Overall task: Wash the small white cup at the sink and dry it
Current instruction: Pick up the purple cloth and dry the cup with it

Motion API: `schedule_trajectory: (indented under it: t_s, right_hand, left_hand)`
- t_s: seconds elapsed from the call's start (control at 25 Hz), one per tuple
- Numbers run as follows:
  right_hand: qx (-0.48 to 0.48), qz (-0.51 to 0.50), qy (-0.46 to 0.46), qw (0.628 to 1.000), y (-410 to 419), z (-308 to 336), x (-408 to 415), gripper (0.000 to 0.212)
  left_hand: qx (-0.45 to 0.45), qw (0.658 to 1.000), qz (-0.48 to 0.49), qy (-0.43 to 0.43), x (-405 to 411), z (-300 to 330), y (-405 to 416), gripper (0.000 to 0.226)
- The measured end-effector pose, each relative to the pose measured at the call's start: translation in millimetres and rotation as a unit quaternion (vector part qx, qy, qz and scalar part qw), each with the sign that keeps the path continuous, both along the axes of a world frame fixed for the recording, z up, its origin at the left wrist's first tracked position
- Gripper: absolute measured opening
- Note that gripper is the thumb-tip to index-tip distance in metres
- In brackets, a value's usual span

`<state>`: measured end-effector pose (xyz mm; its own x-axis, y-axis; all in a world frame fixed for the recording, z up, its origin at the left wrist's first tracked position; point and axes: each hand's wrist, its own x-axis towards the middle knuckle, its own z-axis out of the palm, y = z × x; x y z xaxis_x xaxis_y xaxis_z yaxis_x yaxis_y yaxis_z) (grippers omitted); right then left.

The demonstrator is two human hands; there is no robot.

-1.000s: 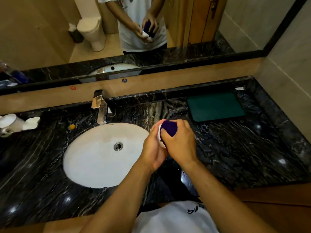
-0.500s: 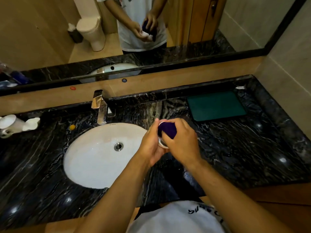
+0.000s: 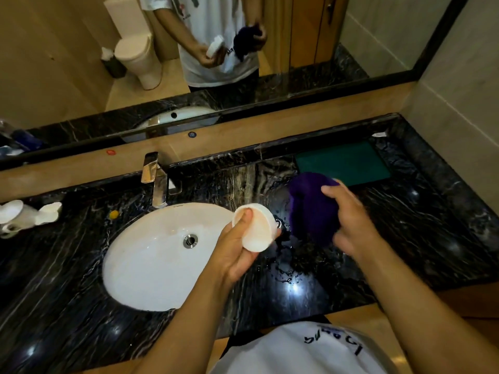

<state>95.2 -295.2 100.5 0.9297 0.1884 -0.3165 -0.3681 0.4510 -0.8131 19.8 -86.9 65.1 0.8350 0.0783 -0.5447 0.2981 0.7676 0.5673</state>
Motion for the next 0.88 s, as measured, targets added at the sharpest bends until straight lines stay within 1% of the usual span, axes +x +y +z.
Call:
schedule_trajectory:
  t_s: [0.04,0.08,0.12,0.2,0.28,0.36,0.4,0.44,0.48,0.6,0.72,0.8,0.84,0.88]
  right_hand:
    - [0.075,-0.003,0.056,0.996,11.0,-7.7,-7.2,0.029]
    - [0.117,0.009,0.091,0.989,23.4,-12.6,-13.1,0.04]
    - [0.128,0.027,0.108,0.985,36.3,-12.9,-18.0,0.046]
    - [0.108,0.056,0.109,0.987,55.2,-7.7,-21.1,0.04]
    - [0.091,0.055,0.104,0.989,63.6,-3.7,-19.0,0.037]
    - [0.099,0.045,0.103,0.989,63.8,-4.7,-18.8,0.048]
    - [0.099,0.038,0.105,0.989,62.7,-7.4,-19.9,0.056]
    - [0.097,0.029,0.108,0.989,61.5,-11.1,-21.3,0.061]
    - [0.095,0.021,0.112,0.989,60.4,-15.6,-22.9,0.06]
    - [0.118,0.021,0.136,0.984,57.1,-26.7,-27.6,0.042]
    - [0.13,0.017,0.146,0.981,57.1,-33.6,-30.4,0.042]
    - [0.144,0.013,0.144,0.979,56.2,-35.7,-32.6,0.047]
    - [0.158,0.007,0.145,0.977,54.1,-37.1,-33.4,0.051]
    - [0.171,-0.003,0.145,0.974,50.2,-38.4,-33.9,0.054]
  left_hand:
    - [-0.004,1.0,-0.001,-0.003,3.7,4.6,-4.7,0.06]
    - [0.015,1.0,-0.024,-0.003,7.5,9.5,-11.0,0.065]
    - [0.059,0.997,-0.058,-0.004,11.0,14.4,-17.8,0.066]
    - [0.205,0.973,-0.107,-0.011,16.9,19.7,-26.9,0.061]
    - [0.364,0.925,-0.108,-0.009,20.1,24.3,-25.4,0.06]
    - [0.482,0.869,-0.11,0.004,23.1,29.2,-19.5,0.064]
    - [0.518,0.848,-0.114,0.011,23.8,30.4,-16.8,0.066]
    - [0.539,0.833,-0.121,0.013,24.2,31.2,-15.3,0.066]
    - [0.551,0.824,-0.13,0.011,24.2,30.9,-14.6,0.064]
    - [0.584,0.798,-0.151,0.012,23.8,28.6,-13.5,0.059]
    - [0.607,0.776,-0.167,0.031,23.9,24.7,-7.4,0.066]
    - [0.599,0.782,-0.17,0.041,26.3,22.9,-0.3,0.064]
    - [0.581,0.795,-0.169,0.047,28.7,22.8,3.6,0.061]
    - [0.55,0.817,-0.167,0.058,30.8,22.2,6.8,0.06]
